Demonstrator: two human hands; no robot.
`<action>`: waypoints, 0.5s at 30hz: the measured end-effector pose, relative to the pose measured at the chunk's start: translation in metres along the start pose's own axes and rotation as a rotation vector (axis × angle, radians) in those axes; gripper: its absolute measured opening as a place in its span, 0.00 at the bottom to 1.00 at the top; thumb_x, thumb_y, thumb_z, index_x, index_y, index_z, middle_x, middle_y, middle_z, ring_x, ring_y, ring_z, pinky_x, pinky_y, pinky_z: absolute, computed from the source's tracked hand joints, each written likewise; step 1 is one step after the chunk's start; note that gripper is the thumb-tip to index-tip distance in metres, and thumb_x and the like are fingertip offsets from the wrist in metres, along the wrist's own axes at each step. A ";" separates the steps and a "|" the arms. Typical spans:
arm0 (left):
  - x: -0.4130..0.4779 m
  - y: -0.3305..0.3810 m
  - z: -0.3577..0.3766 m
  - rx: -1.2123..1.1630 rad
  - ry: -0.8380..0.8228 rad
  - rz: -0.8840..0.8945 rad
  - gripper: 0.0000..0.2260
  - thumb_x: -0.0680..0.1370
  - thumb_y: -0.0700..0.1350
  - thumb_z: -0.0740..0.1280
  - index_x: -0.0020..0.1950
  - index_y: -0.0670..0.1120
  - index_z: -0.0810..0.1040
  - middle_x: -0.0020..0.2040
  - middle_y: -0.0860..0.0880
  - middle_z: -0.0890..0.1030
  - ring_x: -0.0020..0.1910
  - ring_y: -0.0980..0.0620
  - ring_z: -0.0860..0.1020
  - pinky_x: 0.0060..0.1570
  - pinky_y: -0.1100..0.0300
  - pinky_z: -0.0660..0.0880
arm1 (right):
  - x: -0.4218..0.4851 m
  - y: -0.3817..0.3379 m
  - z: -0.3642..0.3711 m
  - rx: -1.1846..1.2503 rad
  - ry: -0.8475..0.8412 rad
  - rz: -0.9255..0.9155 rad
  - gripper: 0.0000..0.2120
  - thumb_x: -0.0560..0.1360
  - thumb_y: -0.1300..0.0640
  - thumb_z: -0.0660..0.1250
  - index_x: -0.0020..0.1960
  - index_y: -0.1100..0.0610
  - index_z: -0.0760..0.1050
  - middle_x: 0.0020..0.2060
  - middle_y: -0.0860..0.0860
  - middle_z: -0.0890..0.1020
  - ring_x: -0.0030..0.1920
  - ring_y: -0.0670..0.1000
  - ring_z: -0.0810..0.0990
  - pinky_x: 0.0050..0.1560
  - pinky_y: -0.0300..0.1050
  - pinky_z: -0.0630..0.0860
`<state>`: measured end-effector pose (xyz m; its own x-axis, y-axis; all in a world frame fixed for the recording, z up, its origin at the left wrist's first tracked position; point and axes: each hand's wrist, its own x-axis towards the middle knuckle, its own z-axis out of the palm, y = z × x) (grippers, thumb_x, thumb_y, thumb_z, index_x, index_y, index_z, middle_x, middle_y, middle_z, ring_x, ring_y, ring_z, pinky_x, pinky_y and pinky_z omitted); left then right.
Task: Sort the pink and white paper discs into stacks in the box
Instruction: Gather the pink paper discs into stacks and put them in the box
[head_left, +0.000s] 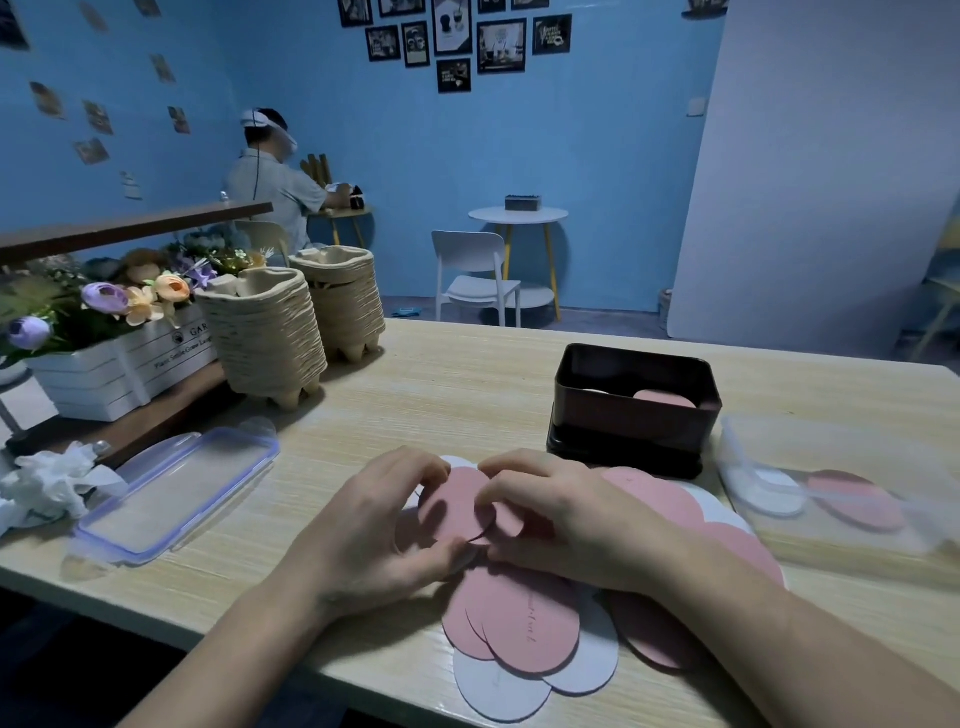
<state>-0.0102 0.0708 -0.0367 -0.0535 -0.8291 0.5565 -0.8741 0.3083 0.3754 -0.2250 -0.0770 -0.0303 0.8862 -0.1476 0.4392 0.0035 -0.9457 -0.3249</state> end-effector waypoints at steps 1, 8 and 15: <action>0.002 -0.001 0.002 -0.008 0.002 0.010 0.20 0.72 0.55 0.80 0.56 0.50 0.76 0.53 0.56 0.80 0.54 0.54 0.79 0.52 0.50 0.78 | 0.000 0.000 0.000 0.002 0.000 0.003 0.14 0.79 0.42 0.72 0.58 0.49 0.77 0.67 0.49 0.76 0.65 0.49 0.77 0.60 0.47 0.78; -0.002 -0.007 0.005 -0.152 0.100 -0.045 0.23 0.72 0.53 0.78 0.63 0.50 0.79 0.56 0.58 0.83 0.57 0.53 0.83 0.55 0.51 0.80 | 0.000 0.002 -0.002 0.028 0.083 0.004 0.13 0.79 0.43 0.72 0.53 0.53 0.77 0.65 0.50 0.77 0.63 0.48 0.78 0.58 0.47 0.78; -0.004 -0.004 0.009 -0.135 0.130 -0.009 0.18 0.73 0.52 0.78 0.60 0.48 0.80 0.57 0.60 0.84 0.54 0.55 0.84 0.52 0.54 0.80 | 0.001 -0.001 -0.002 0.029 0.083 0.001 0.14 0.77 0.43 0.72 0.50 0.53 0.78 0.66 0.52 0.79 0.55 0.43 0.80 0.54 0.42 0.79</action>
<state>-0.0106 0.0685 -0.0467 0.0251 -0.7675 0.6406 -0.8009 0.3680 0.4723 -0.2249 -0.0768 -0.0278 0.8445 -0.1738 0.5066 0.0167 -0.9369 -0.3491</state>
